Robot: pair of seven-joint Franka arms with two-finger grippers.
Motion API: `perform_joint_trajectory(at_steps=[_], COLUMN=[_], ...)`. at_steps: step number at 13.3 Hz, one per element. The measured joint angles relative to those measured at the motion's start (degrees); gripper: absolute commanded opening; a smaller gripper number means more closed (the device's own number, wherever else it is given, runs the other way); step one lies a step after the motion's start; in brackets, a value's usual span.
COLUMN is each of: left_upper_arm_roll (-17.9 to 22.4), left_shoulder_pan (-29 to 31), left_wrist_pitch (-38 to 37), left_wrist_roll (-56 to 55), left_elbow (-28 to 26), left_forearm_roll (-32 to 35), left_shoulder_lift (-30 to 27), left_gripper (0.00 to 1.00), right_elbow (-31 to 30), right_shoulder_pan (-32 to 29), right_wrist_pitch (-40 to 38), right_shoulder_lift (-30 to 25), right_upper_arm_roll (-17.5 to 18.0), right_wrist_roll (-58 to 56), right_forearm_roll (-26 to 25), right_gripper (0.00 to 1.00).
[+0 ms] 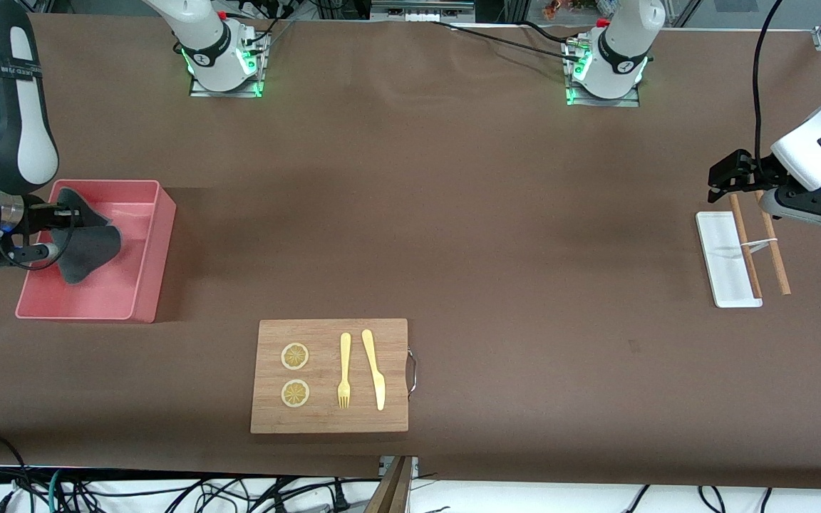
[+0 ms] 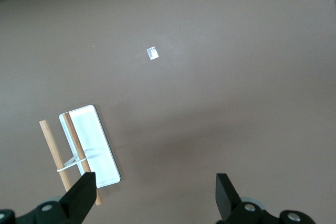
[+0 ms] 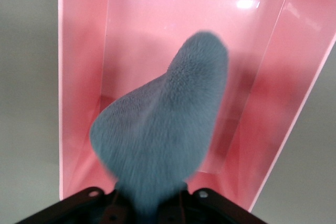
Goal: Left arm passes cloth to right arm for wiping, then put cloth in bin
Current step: 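Carry the cloth over the pink bin with the right gripper, then open the right gripper to drop the cloth into the bin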
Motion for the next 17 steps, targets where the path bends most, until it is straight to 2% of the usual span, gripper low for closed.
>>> perform_joint_trajectory(at_steps=[2, 7, 9, 10, 13, 17], left_upper_arm_roll=[0.00, -0.01, -0.02, -0.02, -0.03, -0.04], left_shoulder_pan=[0.00, -0.02, -0.02, -0.03, -0.03, -0.03], left_wrist_pitch=[0.00, 0.00, 0.00, 0.00, -0.03, -0.09], left_wrist_roll=[0.00, 0.00, 0.00, 0.00, 0.00, 0.00], left_elbow=[0.02, 0.04, 0.06, 0.06, 0.06, 0.06], left_forearm_roll=[0.00, 0.00, 0.00, 0.00, 0.00, 0.00], left_shoulder_lift=[0.00, 0.00, 0.00, 0.00, 0.00, 0.00], left_gripper=[1.00, 1.00, 1.00, 1.00, 1.00, 1.00], right_elbow=[1.21, 11.17, 14.15, 15.60, 19.84, 20.84], right_shoulder_pan=[0.23, 1.22, 2.44, 3.54, 7.56, 11.07], right_wrist_pitch=[-0.99, -8.32, -11.40, -13.97, -21.89, -28.49], right_shoulder_lift=[-1.04, -1.76, -1.78, -1.83, -3.15, -10.14], right_upper_arm_roll=[0.34, 0.95, 1.56, 1.83, 2.08, 2.40], right_wrist_roll=[0.00, -1.87, -2.50, -1.06, 9.10, 18.11], right_forearm_roll=[0.01, 0.40, 4.55, 6.54, 7.16, 5.59], right_gripper=[1.00, 1.00, 1.00, 1.00, 1.00, 1.00])
